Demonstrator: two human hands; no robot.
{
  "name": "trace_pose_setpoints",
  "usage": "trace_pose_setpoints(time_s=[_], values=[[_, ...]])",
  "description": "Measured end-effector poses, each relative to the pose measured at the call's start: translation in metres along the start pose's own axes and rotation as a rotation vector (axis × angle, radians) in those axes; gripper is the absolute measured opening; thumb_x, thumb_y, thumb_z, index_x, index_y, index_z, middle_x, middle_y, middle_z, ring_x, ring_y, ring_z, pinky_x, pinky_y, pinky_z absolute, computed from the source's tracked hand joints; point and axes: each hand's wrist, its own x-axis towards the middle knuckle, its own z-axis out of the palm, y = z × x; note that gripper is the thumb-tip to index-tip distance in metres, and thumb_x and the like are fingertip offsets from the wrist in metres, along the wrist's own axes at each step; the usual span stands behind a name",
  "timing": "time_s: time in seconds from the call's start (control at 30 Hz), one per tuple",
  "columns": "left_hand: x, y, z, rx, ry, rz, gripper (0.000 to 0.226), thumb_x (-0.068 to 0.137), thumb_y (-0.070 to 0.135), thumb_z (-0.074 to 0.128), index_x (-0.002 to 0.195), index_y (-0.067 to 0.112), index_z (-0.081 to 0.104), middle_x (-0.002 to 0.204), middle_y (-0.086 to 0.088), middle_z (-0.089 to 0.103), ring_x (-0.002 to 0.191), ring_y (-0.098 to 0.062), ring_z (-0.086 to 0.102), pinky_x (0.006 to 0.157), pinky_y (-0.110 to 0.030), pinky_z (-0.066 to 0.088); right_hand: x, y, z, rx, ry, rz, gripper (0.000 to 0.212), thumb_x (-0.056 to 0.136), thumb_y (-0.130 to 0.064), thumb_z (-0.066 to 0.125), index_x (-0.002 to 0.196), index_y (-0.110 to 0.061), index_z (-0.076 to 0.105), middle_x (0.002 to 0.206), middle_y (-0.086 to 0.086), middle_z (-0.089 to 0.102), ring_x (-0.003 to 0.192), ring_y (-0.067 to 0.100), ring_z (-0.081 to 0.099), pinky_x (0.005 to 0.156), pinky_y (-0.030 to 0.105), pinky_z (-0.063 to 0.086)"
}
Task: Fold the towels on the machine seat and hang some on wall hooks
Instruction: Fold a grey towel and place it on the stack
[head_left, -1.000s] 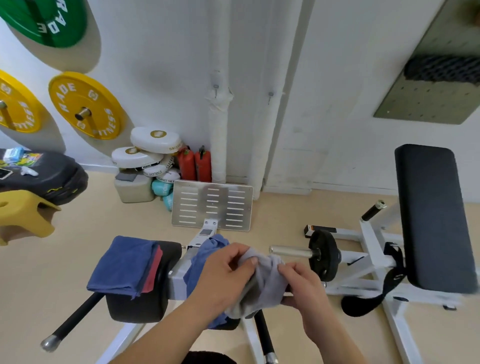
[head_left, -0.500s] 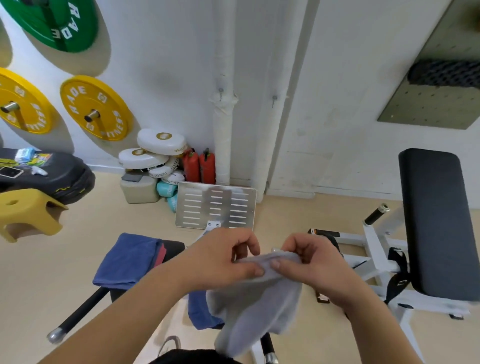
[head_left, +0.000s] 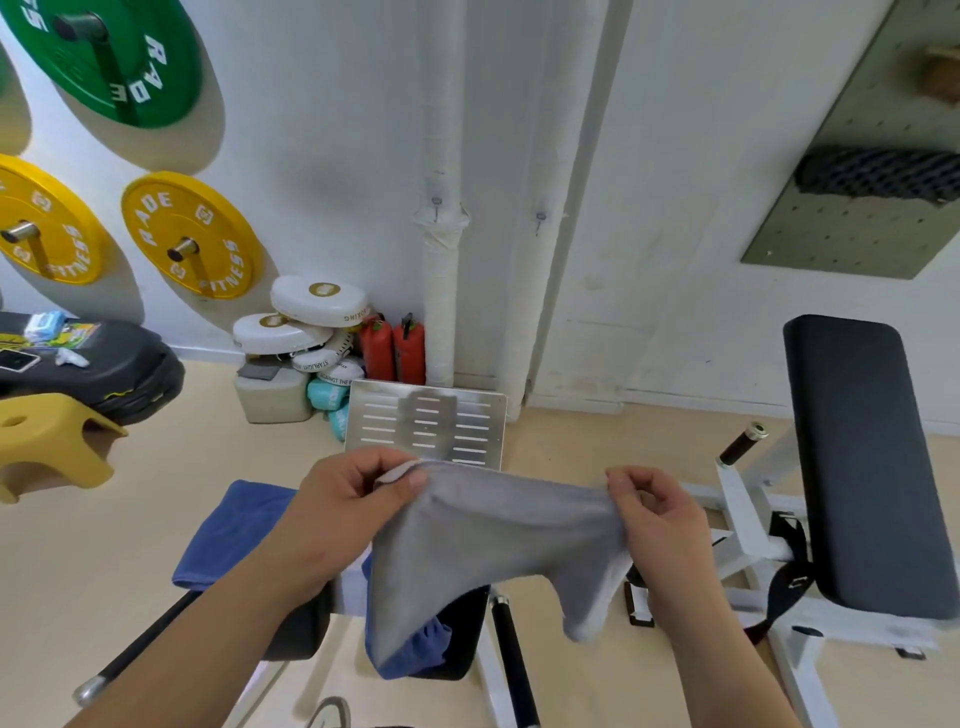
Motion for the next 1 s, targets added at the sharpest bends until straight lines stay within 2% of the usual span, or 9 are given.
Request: trace_pose_setpoints(time_s=[0.1,0.2,0.27,0.37,0.5,0.63,0.8,0.9,1.0], values=[[-0.007,0.012,0.007,0.097,-0.204,0.042,0.025,0.105,0.025,0.055,0.103,0.039,0.076,0.099,0.009,0.077,0.095,-0.010,0.069,0.086,-0.027,0.054,-0.011,-0.010,0.008,-0.043,-0.101,-0.073,0.012,0.096,-0.021,0.071,0.086,-0.022,0.076,0.087,0.010,0.075,0.078,0.015,0.065,0.072,0.025,0.051],[-0.011,0.020,0.030,0.216,-0.341,0.162,0.021,0.103,0.031,0.057,0.108,0.043,0.074,0.099,0.014,0.072,0.098,-0.005,0.066,0.086,-0.018,0.052,-0.026,-0.023,0.020,-0.038,-0.252,-0.142,0.015,0.096,-0.012,0.068,0.087,-0.021,0.076,0.085,0.004,0.074,0.076,0.010,0.065,0.071,0.021,0.054],[-0.014,0.022,0.047,0.186,-0.283,0.212,0.016,0.098,0.026,0.067,0.103,0.038,0.076,0.093,0.012,0.071,0.090,-0.002,0.066,0.080,-0.014,0.050,-0.035,-0.029,0.027,-0.030,-0.311,-0.192,0.025,0.095,-0.003,0.068,0.088,-0.025,0.077,0.086,0.000,0.076,0.080,0.011,0.070,0.074,0.022,0.058],[-0.016,0.019,0.061,0.026,-0.184,0.123,0.024,0.089,0.020,0.078,0.105,0.035,0.070,0.085,-0.002,0.069,0.072,-0.002,0.061,0.069,-0.018,0.051,-0.042,-0.031,0.030,0.079,-0.336,-0.218,0.036,0.091,0.005,0.069,0.089,-0.031,0.075,0.082,0.009,0.074,0.077,0.014,0.070,0.073,0.023,0.058],[-0.016,0.014,0.068,0.065,-0.287,0.103,0.026,0.092,0.018,0.074,0.112,0.034,0.071,0.093,0.007,0.073,0.085,-0.002,0.067,0.079,-0.017,0.054,-0.042,-0.028,0.027,0.149,-0.341,-0.221,0.033,0.088,0.007,0.073,0.088,-0.026,0.074,0.080,0.009,0.073,0.075,0.012,0.068,0.071,0.021,0.055],[-0.018,0.013,0.064,0.178,-0.191,0.170,0.009,0.092,0.026,0.075,0.093,0.034,0.072,0.092,0.014,0.069,0.090,-0.004,0.064,0.075,-0.011,0.046,-0.038,-0.021,0.021,0.015,-0.380,-0.262,0.023,0.085,-0.005,0.081,0.086,-0.027,0.076,0.082,-0.001,0.075,0.077,0.008,0.066,0.074,0.020,0.054],[-0.019,0.012,0.046,0.236,-0.148,0.295,0.013,0.095,0.021,0.071,0.093,0.033,0.067,0.105,0.015,0.064,0.106,-0.008,0.062,0.087,-0.014,0.047,-0.032,-0.010,0.009,-0.138,-0.579,-0.273,0.015,0.088,-0.015,0.080,0.080,-0.026,0.076,0.074,-0.005,0.071,0.075,0.008,0.061,0.074,0.020,0.049],[-0.020,0.013,0.032,0.149,-0.085,0.177,0.010,0.098,0.023,0.065,0.096,0.033,0.065,0.094,0.014,0.067,0.090,-0.003,0.063,0.076,-0.012,0.048,-0.025,-0.008,-0.003,-0.139,-0.604,-0.218,0.023,0.078,-0.030,0.087,0.069,-0.020,0.068,0.068,-0.004,0.064,0.069,0.009,0.055,0.066,0.019,0.043],[-0.013,0.010,0.011,0.151,0.094,0.170,0.009,0.098,0.025,0.065,0.095,0.033,0.064,0.088,0.010,0.066,0.081,-0.006,0.060,0.067,-0.012,0.046,-0.019,-0.007,-0.012,-0.151,-0.627,-0.133,0.030,0.077,-0.039,0.083,0.070,-0.015,0.065,0.066,0.001,0.060,0.062,0.012,0.051,0.057,0.021,0.038]])
